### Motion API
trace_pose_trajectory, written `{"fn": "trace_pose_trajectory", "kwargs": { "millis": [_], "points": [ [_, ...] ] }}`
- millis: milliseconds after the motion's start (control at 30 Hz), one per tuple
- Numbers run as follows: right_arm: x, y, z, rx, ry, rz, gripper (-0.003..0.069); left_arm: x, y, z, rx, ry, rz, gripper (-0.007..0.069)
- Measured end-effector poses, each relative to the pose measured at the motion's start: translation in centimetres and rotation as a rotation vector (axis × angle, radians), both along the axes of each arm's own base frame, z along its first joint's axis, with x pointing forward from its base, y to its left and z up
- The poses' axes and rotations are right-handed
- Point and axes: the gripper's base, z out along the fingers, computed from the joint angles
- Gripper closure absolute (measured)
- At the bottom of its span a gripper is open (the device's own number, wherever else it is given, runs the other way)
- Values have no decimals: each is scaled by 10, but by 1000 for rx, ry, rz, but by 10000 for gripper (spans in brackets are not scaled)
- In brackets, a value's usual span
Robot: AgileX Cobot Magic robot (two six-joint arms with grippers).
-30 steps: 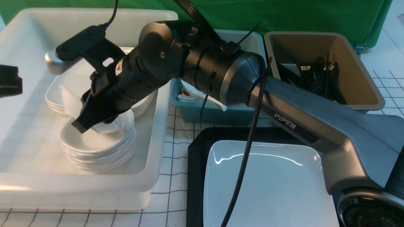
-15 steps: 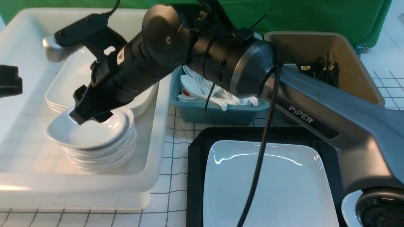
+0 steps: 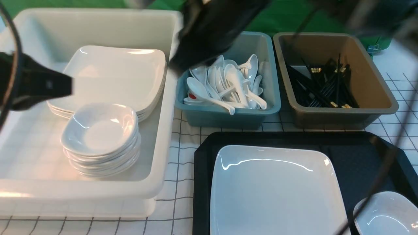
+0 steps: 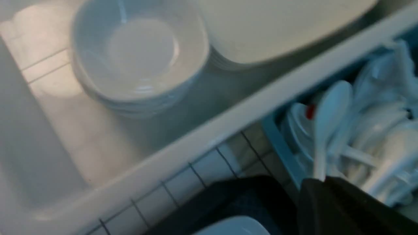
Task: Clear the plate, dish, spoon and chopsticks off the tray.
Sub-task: Use the right arm to grab a small plate from the dinner plate
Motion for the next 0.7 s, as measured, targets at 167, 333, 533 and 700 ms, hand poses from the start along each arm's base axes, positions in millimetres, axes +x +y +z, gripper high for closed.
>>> {"fn": "trace_pose_trajectory", "kwargs": {
  "millis": [167,333,533,700],
  "points": [
    [-9,-90,2,-46,68,-187,645,-11,-56,-3,8,-2,-244,636],
    [-41,-164,-57,-174,259,-332,604,-14,-115,-28,76,63,-423,636],
    [-98,-214,-120,-206,340,-426,464,-14,-184,-75,132,136,-567,636],
    [-126,-225,-162,-215,362,-429,275,-9,-209,-103,142,183,-575,636]
  ]
}}
